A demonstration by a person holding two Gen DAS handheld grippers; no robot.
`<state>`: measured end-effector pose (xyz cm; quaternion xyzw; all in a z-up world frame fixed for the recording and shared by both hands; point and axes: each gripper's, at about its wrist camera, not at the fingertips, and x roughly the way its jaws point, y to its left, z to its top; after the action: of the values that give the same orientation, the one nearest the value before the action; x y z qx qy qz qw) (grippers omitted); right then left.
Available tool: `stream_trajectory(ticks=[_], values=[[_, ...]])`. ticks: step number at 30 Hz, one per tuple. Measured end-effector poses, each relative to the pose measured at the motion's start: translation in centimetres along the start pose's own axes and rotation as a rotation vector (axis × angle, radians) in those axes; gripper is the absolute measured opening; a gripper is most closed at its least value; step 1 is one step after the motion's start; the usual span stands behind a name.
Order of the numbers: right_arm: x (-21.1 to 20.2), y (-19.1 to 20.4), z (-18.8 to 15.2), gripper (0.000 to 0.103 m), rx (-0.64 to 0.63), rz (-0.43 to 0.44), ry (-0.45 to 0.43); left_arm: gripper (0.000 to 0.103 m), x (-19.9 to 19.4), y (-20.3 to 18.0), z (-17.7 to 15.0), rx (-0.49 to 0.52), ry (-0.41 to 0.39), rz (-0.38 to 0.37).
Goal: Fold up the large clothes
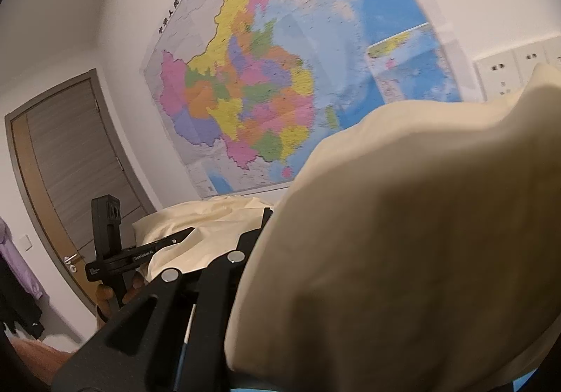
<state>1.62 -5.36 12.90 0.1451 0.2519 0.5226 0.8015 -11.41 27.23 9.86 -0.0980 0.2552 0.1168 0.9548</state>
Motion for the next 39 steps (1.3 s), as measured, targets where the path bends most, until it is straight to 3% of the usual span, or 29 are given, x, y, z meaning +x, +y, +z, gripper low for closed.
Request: stream_trajectory(ticks=[12,39], values=[[5.9,1.9,0.6,0.013,-0.024,0.081,0.05,0.012,-1.4,4.6,0.6,-0.031,-0.018,0.106],[18.1,5.9,1.8,0.013,-0.103,0.147,0.143,0.012,-0.3,14.7,4.3,-0.094,-0.019,0.274]])
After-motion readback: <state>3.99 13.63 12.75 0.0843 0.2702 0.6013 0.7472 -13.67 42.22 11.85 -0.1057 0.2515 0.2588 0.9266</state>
